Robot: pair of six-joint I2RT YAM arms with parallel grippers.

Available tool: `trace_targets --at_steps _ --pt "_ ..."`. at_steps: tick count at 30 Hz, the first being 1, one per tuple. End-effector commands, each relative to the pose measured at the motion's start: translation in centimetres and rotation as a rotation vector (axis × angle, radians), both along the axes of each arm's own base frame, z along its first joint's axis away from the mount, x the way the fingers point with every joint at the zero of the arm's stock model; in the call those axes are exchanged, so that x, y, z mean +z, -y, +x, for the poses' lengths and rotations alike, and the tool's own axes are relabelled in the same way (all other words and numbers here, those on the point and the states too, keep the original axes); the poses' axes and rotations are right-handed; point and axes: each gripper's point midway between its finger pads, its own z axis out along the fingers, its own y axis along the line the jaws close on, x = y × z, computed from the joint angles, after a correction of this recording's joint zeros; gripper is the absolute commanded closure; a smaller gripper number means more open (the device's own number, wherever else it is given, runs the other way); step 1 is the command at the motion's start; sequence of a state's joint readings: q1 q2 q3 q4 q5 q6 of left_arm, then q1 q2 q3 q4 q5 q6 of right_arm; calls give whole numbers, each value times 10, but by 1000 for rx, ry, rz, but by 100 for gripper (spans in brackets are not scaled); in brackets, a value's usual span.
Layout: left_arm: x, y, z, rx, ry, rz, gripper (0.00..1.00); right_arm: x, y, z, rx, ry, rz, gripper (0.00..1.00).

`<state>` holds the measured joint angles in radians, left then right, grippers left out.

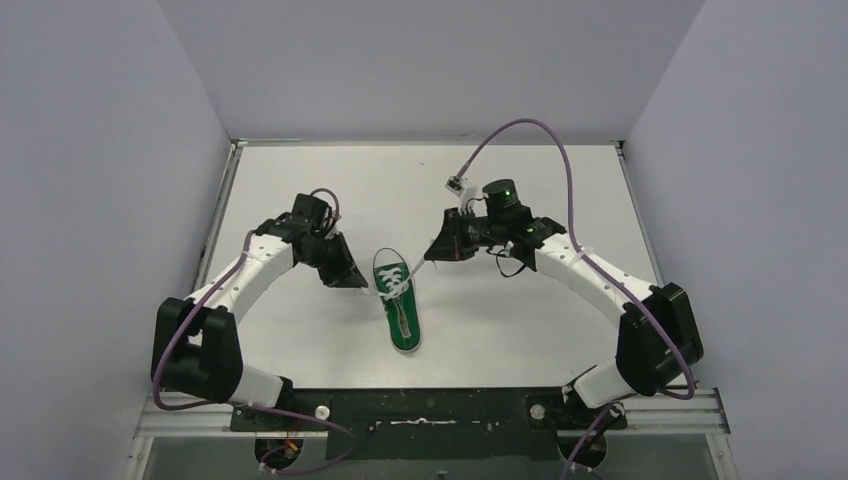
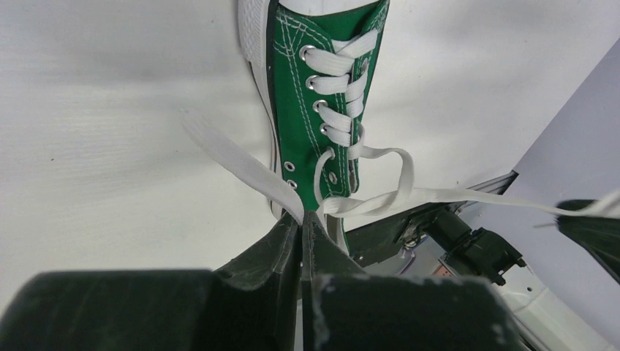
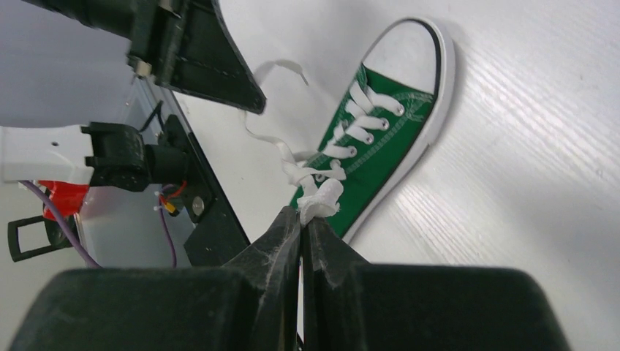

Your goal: Tie the shoes

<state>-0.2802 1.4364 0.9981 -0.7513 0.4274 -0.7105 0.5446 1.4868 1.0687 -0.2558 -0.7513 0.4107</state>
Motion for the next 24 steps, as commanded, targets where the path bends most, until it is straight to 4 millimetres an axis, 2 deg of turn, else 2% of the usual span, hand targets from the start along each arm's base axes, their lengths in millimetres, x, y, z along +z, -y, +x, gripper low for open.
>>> trace_targets --at_steps 1,3,5,9,13,16,20,24 --pt "10 -6 2 -12 35 -3 100 49 -14 31 -65 111 126 100" --pt "5 -10 4 8 22 3 100 36 5 55 -199 107 53 100" --pt "-1 -15 4 27 -8 8 100 18 23 65 -271 70 -21 100" --pt "-13 -41 -11 107 -128 128 100 -25 54 51 -319 -86 -134 100" --pt "-21 -54 -33 168 -254 164 100 -48 72 30 -311 -221 -154 100" --pt "-30 -58 -47 189 -323 189 100 -65 96 22 -403 -260 -197 100" --pt "-47 -81 -61 291 -408 288 100 -86 124 27 -554 -327 -178 100" --pt "-61 -116 -64 374 -462 426 100 -104 146 38 -655 -376 -201 100"
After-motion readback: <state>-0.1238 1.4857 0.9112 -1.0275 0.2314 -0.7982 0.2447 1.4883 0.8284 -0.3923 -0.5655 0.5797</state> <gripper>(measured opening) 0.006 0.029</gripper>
